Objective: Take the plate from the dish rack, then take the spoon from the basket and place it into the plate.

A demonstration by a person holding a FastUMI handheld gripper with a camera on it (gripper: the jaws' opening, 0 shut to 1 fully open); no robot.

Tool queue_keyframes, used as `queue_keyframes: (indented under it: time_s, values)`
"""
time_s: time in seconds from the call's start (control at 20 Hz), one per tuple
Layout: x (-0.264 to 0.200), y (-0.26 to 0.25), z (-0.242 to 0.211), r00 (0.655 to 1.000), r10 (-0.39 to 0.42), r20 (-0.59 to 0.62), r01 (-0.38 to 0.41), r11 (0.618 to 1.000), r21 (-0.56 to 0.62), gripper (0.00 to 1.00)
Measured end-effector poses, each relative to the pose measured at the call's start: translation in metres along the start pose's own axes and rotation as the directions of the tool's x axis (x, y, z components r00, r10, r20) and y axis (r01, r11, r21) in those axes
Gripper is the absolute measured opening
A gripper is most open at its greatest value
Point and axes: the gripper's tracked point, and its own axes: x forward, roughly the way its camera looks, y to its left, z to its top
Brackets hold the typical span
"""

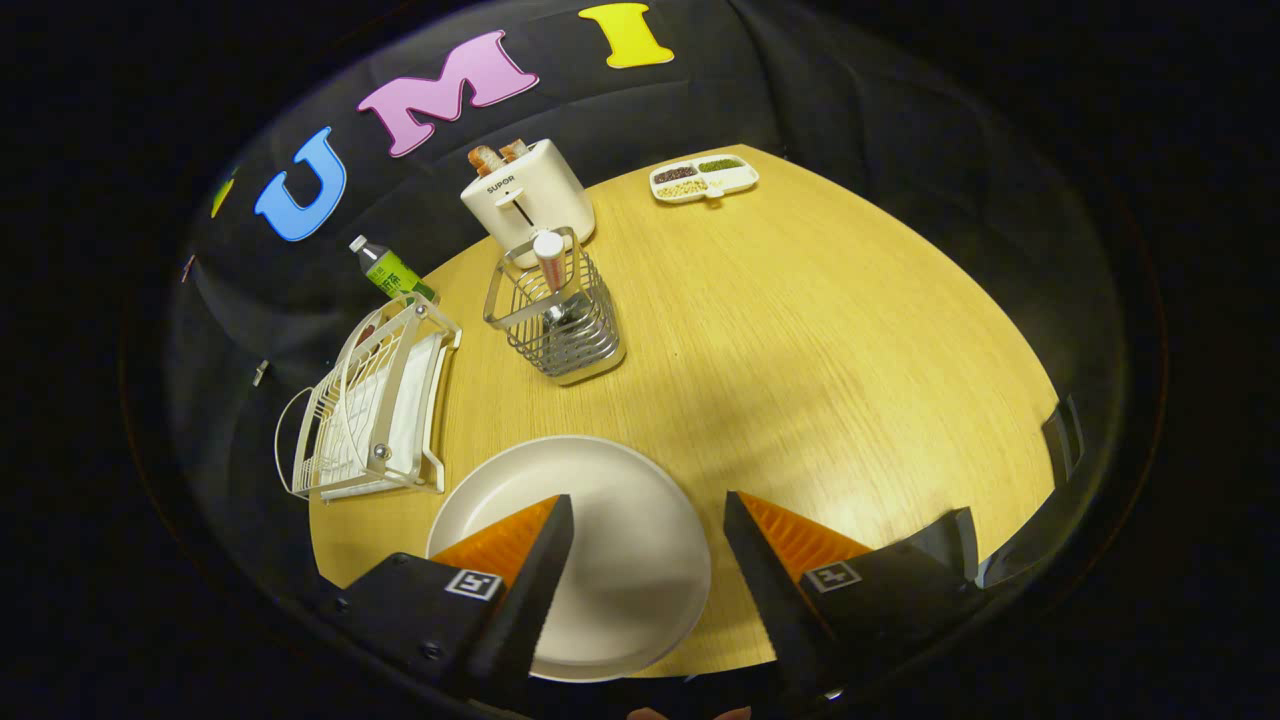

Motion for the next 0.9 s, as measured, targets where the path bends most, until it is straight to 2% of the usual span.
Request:
queue_keyframes:
  time_s: [0.05,0.35,0.7,0.9]
  values:
    - [-0.004,0.000,0.005,1.000,-0.009,0.017,0.009,1.000,-0.013,0.99]
    - [-0.033,0.019,0.044,0.990,0.021,0.137,-0.012,0.998,-0.068,0.99]
    - [-0.083,0.050,0.087,0.959,0.090,0.270,-0.042,0.983,-0.179,0.99]
    - [-0.102,0.068,0.115,0.945,0.131,0.299,-0.057,0.968,-0.244,0.99]
